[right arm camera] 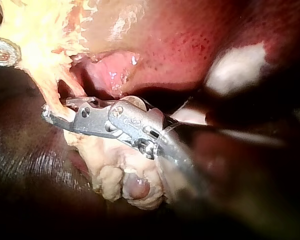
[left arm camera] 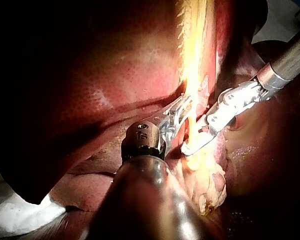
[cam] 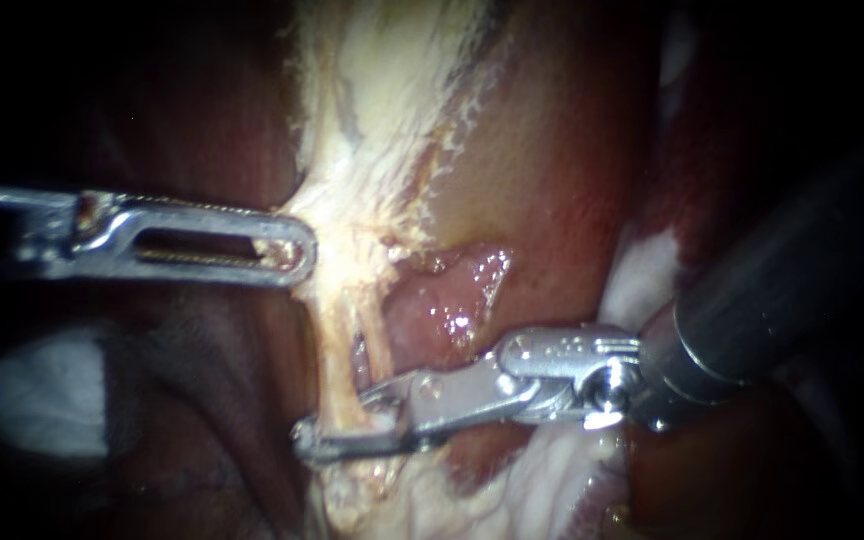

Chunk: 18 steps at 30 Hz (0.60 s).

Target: Going back second clip left tube

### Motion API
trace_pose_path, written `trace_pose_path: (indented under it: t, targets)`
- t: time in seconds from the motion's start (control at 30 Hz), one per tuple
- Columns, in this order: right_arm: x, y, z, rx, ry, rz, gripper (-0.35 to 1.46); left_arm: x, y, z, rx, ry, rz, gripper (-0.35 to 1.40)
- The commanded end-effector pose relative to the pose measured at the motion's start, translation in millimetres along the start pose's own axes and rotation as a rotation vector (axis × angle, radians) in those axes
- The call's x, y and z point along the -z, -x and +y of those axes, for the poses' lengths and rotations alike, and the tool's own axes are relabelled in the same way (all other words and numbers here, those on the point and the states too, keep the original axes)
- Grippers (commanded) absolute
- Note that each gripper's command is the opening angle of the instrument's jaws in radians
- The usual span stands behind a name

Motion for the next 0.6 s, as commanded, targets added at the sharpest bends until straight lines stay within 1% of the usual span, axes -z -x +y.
trace_pose_path:
  t: [0.03,0.13,0.17,0.2,0.27,0.33,0.4,0.5,0.6]
  targets:
    - [-0.1,0.0,0.0,0.000,0.000,0.000,-0.35,0.1,0.0,0.0,0.000,-0.001,0.000,-0.35]
    - [-0.1,-0.1,-0.1,0.000,0.000,0.000,-0.35,0.1,0.0,0.0,0.000,-0.001,0.000,-0.35]
    - [-0.1,-0.1,-0.1,0.000,0.000,0.000,-0.32,0.1,0.0,0.0,0.000,-0.001,0.000,-0.35]
    - [-0.2,-0.2,-0.1,0.000,0.001,-0.003,-0.12,0.1,0.0,0.0,0.000,-0.001,0.000,-0.35]
    - [-0.3,-0.3,0.0,-0.001,0.001,0.006,0.27,0.1,0.0,0.0,0.000,-0.001,0.000,-0.35]
    - [-0.6,-0.4,0.1,-0.002,0.005,0.019,0.44,0.1,0.0,0.0,0.000,-0.001,0.000,-0.35]
    - [-0.8,-0.5,0.1,0.003,0.004,0.037,0.52,0.1,0.0,0.0,0.000,-0.001,0.000,-0.35]
    - [-1.1,-0.7,0.3,0.008,0.004,0.058,0.56,0.1,0.0,0.0,0.000,0.000,0.000,-0.35]
    - [-1.4,-0.9,0.4,0.013,0.005,0.067,0.59,0.2,0.0,-0.1,0.000,0.000,0.000,-0.35]
